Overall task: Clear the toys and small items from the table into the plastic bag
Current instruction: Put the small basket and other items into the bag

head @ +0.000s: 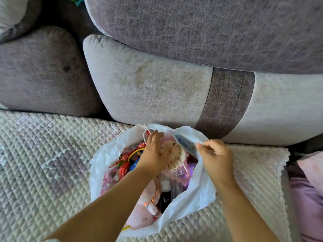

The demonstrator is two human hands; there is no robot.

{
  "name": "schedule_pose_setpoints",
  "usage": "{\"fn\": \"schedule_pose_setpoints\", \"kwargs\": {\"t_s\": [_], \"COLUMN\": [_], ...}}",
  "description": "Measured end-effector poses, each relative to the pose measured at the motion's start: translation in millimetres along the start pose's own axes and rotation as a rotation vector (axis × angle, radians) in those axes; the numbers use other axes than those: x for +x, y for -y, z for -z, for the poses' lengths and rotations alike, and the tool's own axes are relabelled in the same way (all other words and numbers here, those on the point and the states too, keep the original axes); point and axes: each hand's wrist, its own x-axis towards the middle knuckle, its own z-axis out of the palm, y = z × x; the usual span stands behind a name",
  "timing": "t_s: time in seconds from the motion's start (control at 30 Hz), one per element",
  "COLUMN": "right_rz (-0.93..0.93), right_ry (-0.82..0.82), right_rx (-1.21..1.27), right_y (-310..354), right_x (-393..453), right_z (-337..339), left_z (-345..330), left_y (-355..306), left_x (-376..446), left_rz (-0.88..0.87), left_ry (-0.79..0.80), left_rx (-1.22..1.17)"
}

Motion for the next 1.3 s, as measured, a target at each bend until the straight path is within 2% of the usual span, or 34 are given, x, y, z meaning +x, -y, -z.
{"fn": "schedule_pose_setpoints", "kwargs": {"t_s": [0.07, 0.2, 0.23, 0.33, 0.37, 0.47, 0.53, 0.63, 0.73, 0.8, 0.9, 0.97, 1.03, 1.1, 1.23, 1.3], "right_rz": [0.006, -0.022, -0.021, -0.038, -0.044, -0.045, -0.035, -0.013, 0.008, 0.033, 0.045, 0.061, 0.07, 0.076, 0.038, 0.036], "right_ry": [-0.006, 0.031, 0.044, 0.069, 0.074, 0.071, 0.063, 0.048, 0.026, 0.013, 0.007, 0.013, 0.021, 0.032, 0.052, 0.04], "right_rx": [0.017, 0.016, 0.013, 0.021, 0.025, 0.023, 0.011, -0.014, -0.01, -0.019, -0.006, -0.001, -0.003, 0.002, 0.001, 0.006], "right_y": [2.0, 5.4, 5.9, 7.4, 7.3, 7.3, 7.2, 7.5, 8.1, 8.0, 7.0, 6.5, 5.8, 3.9, 1.8, 2.9], "right_x": [-1.1, -3.7, -4.0, -5.6, -6.3, -8.7, -9.4, -8.6, -6.9, -7.4, -9.4, -10.0, -10.7, -10.7, -11.9, -12.3], "right_z": [-2.0, -3.4, -3.1, -2.4, -3.0, -4.7, -5.3, -4.4, -2.8, -2.8, -2.5, -2.0, -1.1, 0.0, -2.3, -3.3], "left_z": [-3.4, 4.4, 9.8, 23.2, 26.0, 26.2, 20.3, 18.5, 20.0, 18.7, 13.8, 17.0, 23.5, 26.7, 29.6, 24.8], "left_y": [-1.3, -0.8, -3.6, -4.9, -3.1, 3.0, 5.3, 5.6, 8.0, 9.6, 31.3, 58.9, 81.6, 91.4, 72.3, 56.0], "left_x": [-0.4, 11.2, 12.6, 2.5, -5.0, -21.6, -22.0, -14.6, -2.8, -0.9, -1.2, 1.8, 3.2, 2.0, -20.1, -37.2], "left_rz": [-0.046, 0.203, 0.239, 0.312, 0.354, 0.51, 0.548, 0.472, 0.31, 0.129, -0.146, -0.091, 0.14, 0.201, 0.169, 0.099], "left_ry": [-0.014, 0.005, -0.014, -0.181, -0.194, -0.04, 0.03, -0.002, -0.088, -0.121, -0.2, -0.189, -0.068, -0.05, -0.39, -0.43], "left_rx": [0.041, 0.348, 0.356, 0.139, 0.106, -0.11, -0.192, -0.137, -0.253, -0.246, -0.058, 0.118, 0.3, 0.273, -0.061, -0.059]}}
